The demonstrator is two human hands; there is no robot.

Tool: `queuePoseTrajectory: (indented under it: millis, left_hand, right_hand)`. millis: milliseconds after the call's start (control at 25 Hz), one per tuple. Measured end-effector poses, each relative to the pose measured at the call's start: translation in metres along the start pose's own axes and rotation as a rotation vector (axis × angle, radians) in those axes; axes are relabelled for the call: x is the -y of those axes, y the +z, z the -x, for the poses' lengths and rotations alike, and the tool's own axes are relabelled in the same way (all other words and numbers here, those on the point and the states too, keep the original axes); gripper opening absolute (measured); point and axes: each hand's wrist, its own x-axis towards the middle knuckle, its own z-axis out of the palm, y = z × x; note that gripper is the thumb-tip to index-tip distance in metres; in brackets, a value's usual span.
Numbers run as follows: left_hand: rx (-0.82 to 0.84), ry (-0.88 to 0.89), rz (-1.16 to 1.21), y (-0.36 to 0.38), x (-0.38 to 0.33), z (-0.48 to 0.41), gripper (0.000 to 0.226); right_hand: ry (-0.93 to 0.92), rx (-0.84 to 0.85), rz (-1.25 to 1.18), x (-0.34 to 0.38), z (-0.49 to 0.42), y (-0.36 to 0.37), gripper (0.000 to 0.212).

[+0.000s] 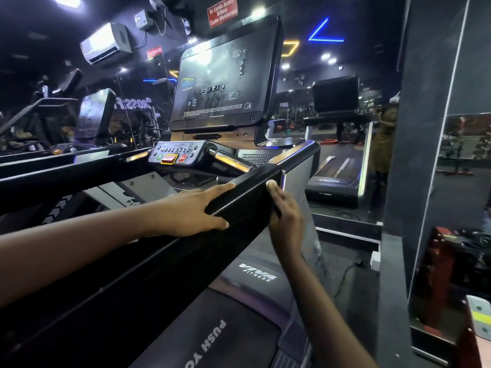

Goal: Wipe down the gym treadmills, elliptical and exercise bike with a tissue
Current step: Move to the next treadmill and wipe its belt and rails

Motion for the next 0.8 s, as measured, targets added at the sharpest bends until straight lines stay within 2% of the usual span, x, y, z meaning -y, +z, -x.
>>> queuePoseTrajectory:
  millis: [120, 200, 360, 480, 560, 800]
  left_hand:
    - [-0.001, -0.004, 0.009, -0.001, 0.0, 0.0, 0.074]
    - [0.006, -0.003, 0.028, -0.001, 0.001, 0.001, 0.074]
    - [-0.001, 0.008, 0.037, 0.0, 0.004, 0.0, 0.074]
    - [0.0, 0.001, 0.042, -0.001, 0.004, 0.0, 0.074]
    - [-0.004, -0.001, 0.038, 0.0, 0.003, -0.001, 0.073]
    - [-0.003, 0.001, 0.041, -0.001, 0.001, 0.0, 0.073]
  right_hand:
    - [0.104, -0.049, -0.085, 0.006, 0.056, 0.008, 0.051]
    - [0.077, -0.063, -0.089, 0.008, 0.067, 0.005, 0.047]
    - [0.053, -0.133, -0.065, 0.001, -0.002, -0.003, 0.037]
    - [0.063, -0.036, -0.054, -0.005, -0.039, 0.003, 0.032]
    - [0.069, -0.031, -0.065, -0.011, -0.026, 0.008, 0.035]
    - [0.225, -0.192, -0.119, -0.006, 0.043, 0.019, 0.045]
